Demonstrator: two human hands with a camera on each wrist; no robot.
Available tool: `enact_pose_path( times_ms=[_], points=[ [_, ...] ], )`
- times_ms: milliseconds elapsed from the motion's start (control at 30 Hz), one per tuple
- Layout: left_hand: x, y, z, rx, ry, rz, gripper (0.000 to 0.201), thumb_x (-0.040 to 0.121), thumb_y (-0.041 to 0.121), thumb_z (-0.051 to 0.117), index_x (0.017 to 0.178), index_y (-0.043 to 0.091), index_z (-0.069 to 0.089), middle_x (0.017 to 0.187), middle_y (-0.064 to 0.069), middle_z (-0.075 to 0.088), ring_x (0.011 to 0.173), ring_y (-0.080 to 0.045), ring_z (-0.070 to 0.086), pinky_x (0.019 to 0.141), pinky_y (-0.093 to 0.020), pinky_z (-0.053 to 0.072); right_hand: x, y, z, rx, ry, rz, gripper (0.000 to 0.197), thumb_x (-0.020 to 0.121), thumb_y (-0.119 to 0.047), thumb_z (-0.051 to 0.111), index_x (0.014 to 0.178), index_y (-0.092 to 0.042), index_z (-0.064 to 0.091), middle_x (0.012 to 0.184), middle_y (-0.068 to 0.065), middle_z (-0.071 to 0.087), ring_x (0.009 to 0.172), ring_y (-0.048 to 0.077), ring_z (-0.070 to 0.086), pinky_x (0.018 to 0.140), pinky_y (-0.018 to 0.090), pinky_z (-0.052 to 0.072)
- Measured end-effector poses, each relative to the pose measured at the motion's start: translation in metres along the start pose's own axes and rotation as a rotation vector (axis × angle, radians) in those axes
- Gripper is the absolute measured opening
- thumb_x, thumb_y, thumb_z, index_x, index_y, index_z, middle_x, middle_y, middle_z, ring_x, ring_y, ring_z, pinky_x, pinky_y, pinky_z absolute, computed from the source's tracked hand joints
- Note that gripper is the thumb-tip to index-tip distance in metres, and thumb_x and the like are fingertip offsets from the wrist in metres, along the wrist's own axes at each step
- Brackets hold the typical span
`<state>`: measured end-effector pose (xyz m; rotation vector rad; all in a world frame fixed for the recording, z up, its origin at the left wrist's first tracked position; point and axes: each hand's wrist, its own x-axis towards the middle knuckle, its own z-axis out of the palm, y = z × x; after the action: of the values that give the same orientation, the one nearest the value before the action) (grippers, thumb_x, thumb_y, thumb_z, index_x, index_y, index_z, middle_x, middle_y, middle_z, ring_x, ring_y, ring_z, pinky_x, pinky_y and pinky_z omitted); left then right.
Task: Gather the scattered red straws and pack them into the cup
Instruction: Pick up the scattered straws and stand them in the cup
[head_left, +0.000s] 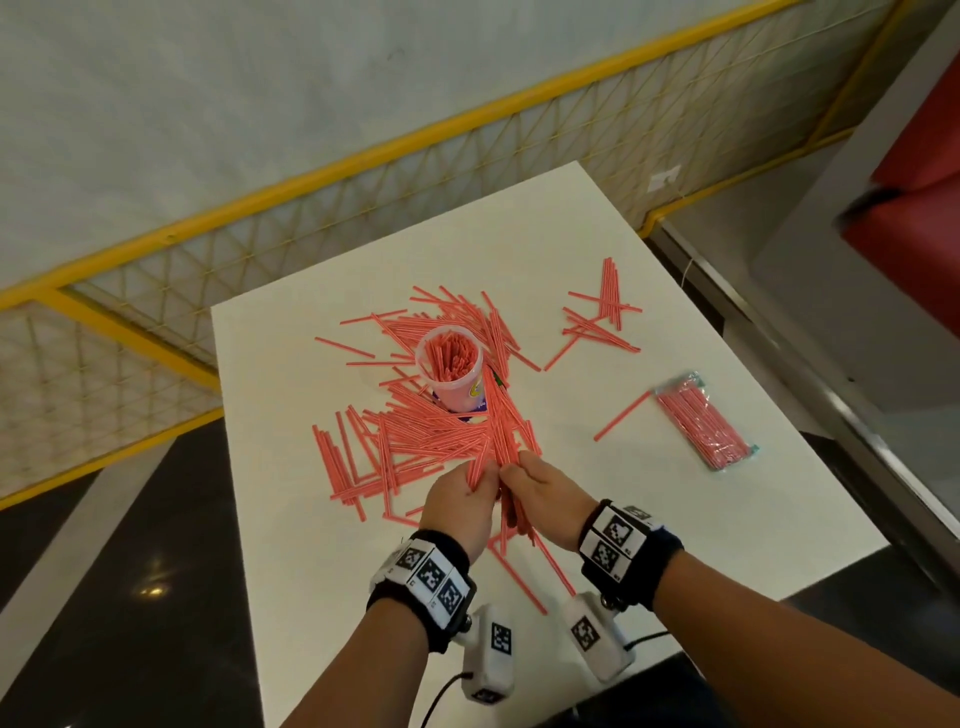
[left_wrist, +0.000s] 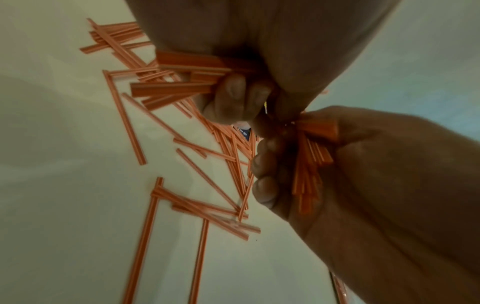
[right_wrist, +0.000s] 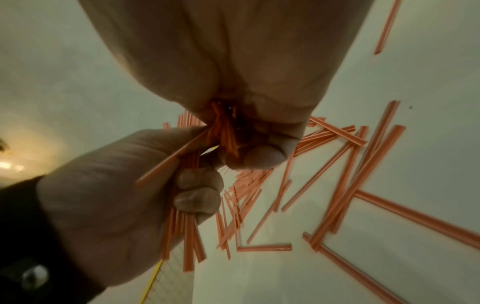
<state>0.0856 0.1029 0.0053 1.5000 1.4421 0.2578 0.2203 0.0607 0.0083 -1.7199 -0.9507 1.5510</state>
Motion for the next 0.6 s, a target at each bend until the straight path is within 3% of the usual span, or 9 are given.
enact_pose_path(
  times_ms=[100, 167, 233, 300, 400, 500, 600],
  points=[
    [-0.004, 0.006, -0.006, 0.069, 0.040, 0.077, 0.033, 0.103, 0.034, 0.053, 0.072, 0.024, 0.057, 0.069, 0.006, 0.060, 0.065, -0.014, 0.056, 0.060, -0.027, 0.039, -0.001, -0.003, 0.001, 0.066, 0.000, -0.010, 0.028, 0.107, -0.020, 0.040, 0.085, -0.006, 0.049, 0.066, 0.011, 0.056, 0.054, 0.018, 0.057, 0.057, 0.034, 0.052],
    [-0.007, 0.011, -0.012, 0.129, 0.036, 0.133, 0.027, 0.101, 0.030, 0.054, 0.076, 0.023, 0.061, 0.074, 0.006, 0.063, 0.069, -0.013, 0.060, 0.061, -0.026, 0.044, 0.000, -0.006, 0.003, 0.050, -0.021, -0.038, 0.037, 0.109, -0.028, 0.038, 0.082, -0.007, 0.053, 0.060, 0.010, 0.060, 0.055, 0.023, 0.061, 0.061, 0.040, 0.054],
    [-0.011, 0.018, -0.016, 0.199, 0.049, 0.176, 0.020, 0.100, 0.026, 0.056, 0.084, 0.019, 0.065, 0.082, 0.003, 0.065, 0.075, -0.014, 0.062, 0.064, -0.025, 0.045, 0.002, -0.009, 0.005, -0.002, -0.017, -0.055, 0.043, 0.109, -0.040, 0.036, 0.086, -0.010, 0.055, 0.060, 0.009, 0.063, 0.054, 0.025, 0.063, 0.059, 0.037, 0.055],
    [-0.013, 0.021, -0.018, 0.208, 0.068, 0.192, 0.018, 0.098, 0.023, 0.058, 0.081, 0.021, 0.062, 0.083, 0.002, 0.063, 0.075, -0.015, 0.061, 0.063, -0.026, 0.043, 0.005, -0.012, 0.006, -0.006, 0.014, -0.026, 0.042, 0.109, -0.042, 0.034, 0.094, -0.008, 0.054, 0.063, 0.013, 0.065, 0.055, 0.029, 0.065, 0.056, 0.035, 0.056],
    [-0.015, 0.023, -0.018, 0.120, 0.042, 0.190, 0.030, 0.099, 0.024, 0.059, 0.069, 0.023, 0.057, 0.073, 0.003, 0.059, 0.061, -0.006, 0.054, 0.057, -0.019, 0.037, 0.009, -0.019, 0.006, 0.033, 0.108, -0.011, 0.044, 0.107, -0.036, 0.035, 0.098, 0.001, 0.057, 0.065, 0.020, 0.065, 0.056, 0.036, 0.066, 0.056, 0.038, 0.055],
    [-0.016, 0.031, -0.017, -0.059, 0.035, 0.173, 0.038, 0.104, 0.027, 0.054, 0.067, 0.018, 0.053, 0.058, 0.009, 0.053, 0.052, -0.005, 0.045, 0.056, -0.020, 0.036, 0.013, -0.028, 0.004, 0.005, 0.145, -0.093, 0.047, 0.106, -0.026, 0.035, 0.080, 0.009, 0.053, 0.058, 0.019, 0.052, 0.049, 0.029, 0.051, 0.054, 0.046, 0.050],
    [-0.012, 0.036, -0.019, -0.308, 0.119, -0.023, 0.033, 0.106, 0.033, 0.049, 0.082, 0.018, 0.064, 0.048, 0.014, 0.047, 0.048, -0.009, 0.041, 0.053, -0.026, 0.036, 0.013, -0.036, 0.000, 0.021, 0.089, -0.145, 0.041, 0.107, -0.024, 0.036, 0.075, -0.006, 0.054, 0.062, 0.012, 0.055, 0.053, 0.029, 0.054, 0.055, 0.041, 0.048]
  ],
)
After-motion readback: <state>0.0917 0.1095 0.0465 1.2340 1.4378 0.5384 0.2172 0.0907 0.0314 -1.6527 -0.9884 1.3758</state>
